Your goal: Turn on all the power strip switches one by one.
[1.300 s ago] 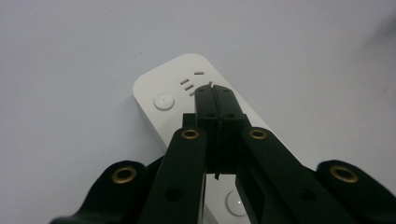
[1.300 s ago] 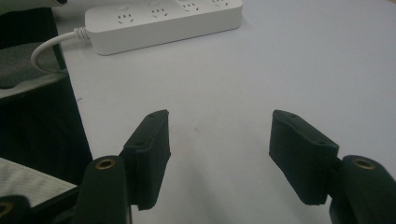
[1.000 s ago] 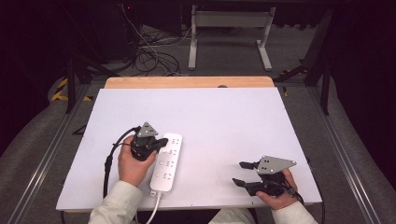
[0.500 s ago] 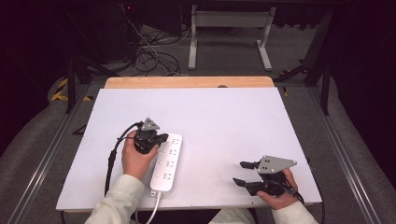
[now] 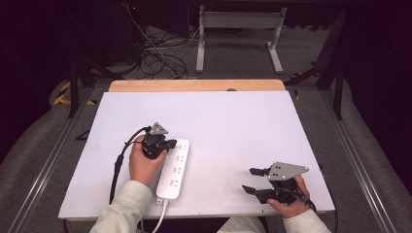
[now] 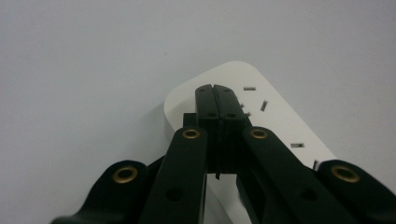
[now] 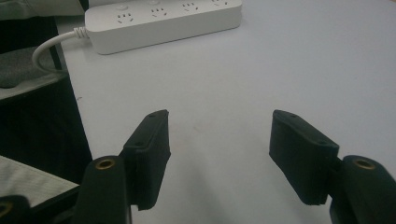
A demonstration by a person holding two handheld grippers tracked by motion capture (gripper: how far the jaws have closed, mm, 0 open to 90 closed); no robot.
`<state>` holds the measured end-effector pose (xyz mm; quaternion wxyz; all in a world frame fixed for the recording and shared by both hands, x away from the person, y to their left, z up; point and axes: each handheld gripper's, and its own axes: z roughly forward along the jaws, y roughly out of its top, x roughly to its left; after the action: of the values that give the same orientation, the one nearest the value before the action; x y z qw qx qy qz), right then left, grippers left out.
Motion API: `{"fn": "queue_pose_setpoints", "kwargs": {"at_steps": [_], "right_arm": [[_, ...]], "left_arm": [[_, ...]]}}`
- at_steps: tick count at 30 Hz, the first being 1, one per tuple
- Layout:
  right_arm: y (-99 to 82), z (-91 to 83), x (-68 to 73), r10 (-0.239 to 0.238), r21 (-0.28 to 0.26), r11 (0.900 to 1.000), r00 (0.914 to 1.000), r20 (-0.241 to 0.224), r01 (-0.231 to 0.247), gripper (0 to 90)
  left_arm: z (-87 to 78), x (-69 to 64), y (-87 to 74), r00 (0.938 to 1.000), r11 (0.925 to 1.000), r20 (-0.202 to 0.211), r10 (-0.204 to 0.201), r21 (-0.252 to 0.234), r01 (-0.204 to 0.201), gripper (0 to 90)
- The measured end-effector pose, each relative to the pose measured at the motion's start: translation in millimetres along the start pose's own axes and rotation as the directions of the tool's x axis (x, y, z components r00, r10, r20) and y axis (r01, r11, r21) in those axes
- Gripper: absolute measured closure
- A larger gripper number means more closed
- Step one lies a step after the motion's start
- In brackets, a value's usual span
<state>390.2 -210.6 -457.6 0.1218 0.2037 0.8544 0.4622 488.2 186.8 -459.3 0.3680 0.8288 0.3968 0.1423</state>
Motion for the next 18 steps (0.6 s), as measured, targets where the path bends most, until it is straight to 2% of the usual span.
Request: {"fn": "queue_pose_setpoints", "kwargs": {"at_steps": [3,10,18], "right_arm": [[0.0,0.2,0.1,0.000,0.000,1.0000,1.0000,-0.001,0.000,38.5],[0.2,0.5,0.9,-0.001,0.001,1.0000,1.0000,-0.003,0.001,38.5],[0.4,0.6,1.7,-0.002,0.001,1.0000,1.0000,-0.005,0.002,38.5]], "left_arm": [[0.2,-0.5,0.0,1.0000,1.0000,-0.002,-0.001,0.001,0.001,90.0],[1.1,-6.6,-0.6,0.9985,0.9993,-0.041,0.035,0.011,-0.035,90.0],[2.1,-6.9,-1.2,0.9989,0.9996,-0.043,0.022,0.016,-0.021,90.0]]}}
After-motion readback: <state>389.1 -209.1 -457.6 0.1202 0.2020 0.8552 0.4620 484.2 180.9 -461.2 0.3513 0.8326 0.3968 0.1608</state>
